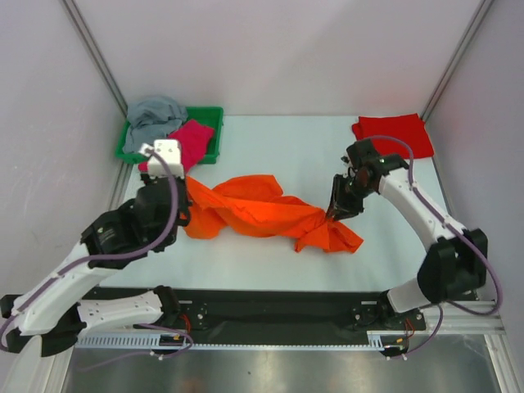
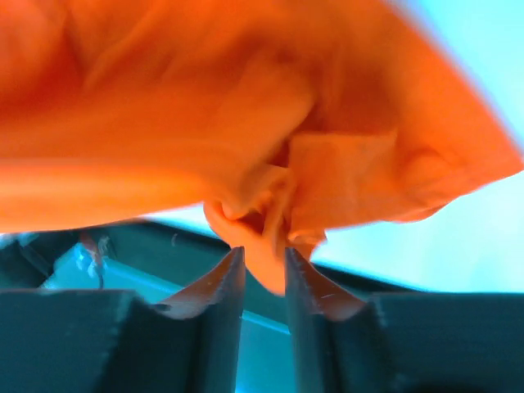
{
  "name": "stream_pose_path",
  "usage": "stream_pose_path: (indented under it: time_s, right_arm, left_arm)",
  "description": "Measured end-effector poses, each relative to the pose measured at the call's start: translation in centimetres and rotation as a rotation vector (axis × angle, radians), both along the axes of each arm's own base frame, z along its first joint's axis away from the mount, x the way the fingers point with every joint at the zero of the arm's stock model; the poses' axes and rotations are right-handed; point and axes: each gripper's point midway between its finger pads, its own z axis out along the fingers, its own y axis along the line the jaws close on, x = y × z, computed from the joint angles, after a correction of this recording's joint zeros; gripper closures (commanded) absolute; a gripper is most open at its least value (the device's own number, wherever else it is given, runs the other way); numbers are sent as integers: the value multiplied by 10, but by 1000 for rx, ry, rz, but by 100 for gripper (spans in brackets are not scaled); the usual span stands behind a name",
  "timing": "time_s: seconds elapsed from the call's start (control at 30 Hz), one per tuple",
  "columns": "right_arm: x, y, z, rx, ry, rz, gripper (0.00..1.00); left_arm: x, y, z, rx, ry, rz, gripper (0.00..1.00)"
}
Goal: Fold and stack the t-shirts
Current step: Flatten the tshirt out
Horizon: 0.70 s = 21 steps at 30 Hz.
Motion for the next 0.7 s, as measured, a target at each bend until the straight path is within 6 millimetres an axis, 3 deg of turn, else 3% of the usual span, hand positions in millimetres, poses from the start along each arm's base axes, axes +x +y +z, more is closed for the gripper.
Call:
stream_pose_path:
  time_s: [0.2, 0.3, 0.4, 0.5, 0.57, 0.63, 0.7]
  right_arm:
    - [73, -40, -39, -200, 30, -65, 51]
    - [81, -40, -36, -249, -2, -38, 51]
    - [60, -12, -19, -242, -54, 52, 52]
    - [11, 39, -8, -177, -107, 205, 52]
    - [-28, 63, -14, -123, -87, 288, 50]
    - [-56, 61, -33, -123, -23, 303, 48]
    - [-63, 52, -54, -157, 32, 276, 48]
  left_arm:
    - [28, -25, -67, 100, 186, -9, 100]
    - [45, -42, -99, 143, 291, -23, 100]
    - [53, -52, -117, 154, 352, -47, 100]
    - [55, -58, -116, 135, 365, -70, 100]
    - [56, -61, -110, 113, 355, -82, 100]
    - [55, -62, -102, 87, 340, -94, 100]
    - [53, -62, -97, 68, 332, -107, 100]
